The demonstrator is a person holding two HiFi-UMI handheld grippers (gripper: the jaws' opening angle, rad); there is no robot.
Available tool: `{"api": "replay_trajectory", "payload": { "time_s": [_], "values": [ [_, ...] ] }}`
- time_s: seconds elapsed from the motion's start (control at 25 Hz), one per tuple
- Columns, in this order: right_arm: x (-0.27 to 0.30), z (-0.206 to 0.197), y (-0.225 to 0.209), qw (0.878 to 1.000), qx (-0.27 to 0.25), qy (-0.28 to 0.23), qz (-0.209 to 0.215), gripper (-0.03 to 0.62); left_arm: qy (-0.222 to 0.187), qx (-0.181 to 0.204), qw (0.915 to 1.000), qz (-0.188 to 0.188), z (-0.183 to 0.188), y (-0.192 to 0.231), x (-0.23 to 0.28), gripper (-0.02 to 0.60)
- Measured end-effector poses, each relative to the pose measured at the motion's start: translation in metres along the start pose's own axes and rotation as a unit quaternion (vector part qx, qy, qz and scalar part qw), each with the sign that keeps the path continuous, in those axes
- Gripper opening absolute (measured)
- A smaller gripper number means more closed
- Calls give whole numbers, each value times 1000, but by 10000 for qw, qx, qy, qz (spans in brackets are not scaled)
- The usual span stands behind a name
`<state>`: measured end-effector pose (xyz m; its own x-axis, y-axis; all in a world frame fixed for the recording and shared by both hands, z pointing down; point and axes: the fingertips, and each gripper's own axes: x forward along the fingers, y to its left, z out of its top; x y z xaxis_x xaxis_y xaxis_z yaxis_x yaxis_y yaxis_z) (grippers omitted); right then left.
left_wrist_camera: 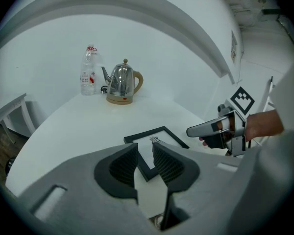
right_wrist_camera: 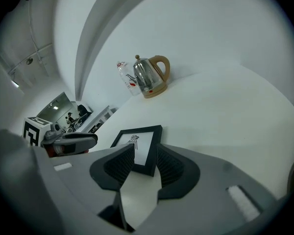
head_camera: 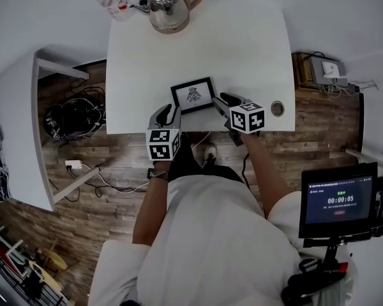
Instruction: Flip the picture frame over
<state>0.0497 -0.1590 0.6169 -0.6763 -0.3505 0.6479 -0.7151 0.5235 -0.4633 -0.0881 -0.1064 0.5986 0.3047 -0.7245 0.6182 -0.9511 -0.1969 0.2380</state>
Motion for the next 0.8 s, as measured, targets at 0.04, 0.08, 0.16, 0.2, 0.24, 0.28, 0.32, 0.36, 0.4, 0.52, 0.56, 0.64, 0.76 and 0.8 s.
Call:
{"api": "replay_trajectory", "payload": {
  "time_s": [0.04, 0.08, 0.16, 0.2, 0.24, 0.28, 0.32, 0.36, 0.4, 0.52, 0.56, 0.64, 0.76, 0.8],
  "values": [
    [5, -2, -2, 10000, 32, 68, -6, 144, 42, -45, 10000, -23, -3, 2, 4, 94],
    [11, -5, -3, 9999, 58, 143, -10, 147, 86, -100, 9999, -30, -6, 5, 8, 94],
    [23, -7, -6, 9996, 88, 276, -27, 152, 167, -187, 9997, -25, -10, 14, 15, 94],
    [27, -7, -8, 9994, 100, 322, -40, 152, 203, -206, 9996, -34, -11, 17, 18, 94],
    [29, -7, -9, 9993, 114, 356, -56, 152, 236, -213, 9995, -58, -12, 18, 20, 94],
    [30, -7, -10, 9992, 129, 380, -72, 152, 264, -219, 9994, -94, -13, 17, 21, 94],
    [31, -8, -11, 9991, 144, 400, -84, 152, 286, -230, 9992, -139, -14, 15, 22, 94],
    [31, -9, -12, 9990, 164, 418, -86, 152, 300, -250, 9991, -189, -15, 13, 23, 94],
    [30, -10, -13, 9988, 196, 434, -63, 152, 309, -276, 9988, -243, -16, 11, 24, 94],
    [29, -12, -14, 9980, 352, 492, 163, 152, 330, -302, 9982, -388, -18, 6, 26, 94],
    [29, -13, -13, 9975, 378, 539, 258, 152, 337, -296, 9981, -419, -18, 4, 26, 94],
    [29, -13, -12, 9964, 364, 649, 394, 152, 353, -288, 9979, -460, -18, 2, 26, 93],
    [28, -12, -12, 9960, 283, 730, 421, 152, 394, -275, 9976, -501, -18, -1, 26, 93],
    [28, -13, -11, 9959, 255, 758, 424, 152, 418, -278, 9975, -507, -18, -2, 27, 92]
  ]
}}
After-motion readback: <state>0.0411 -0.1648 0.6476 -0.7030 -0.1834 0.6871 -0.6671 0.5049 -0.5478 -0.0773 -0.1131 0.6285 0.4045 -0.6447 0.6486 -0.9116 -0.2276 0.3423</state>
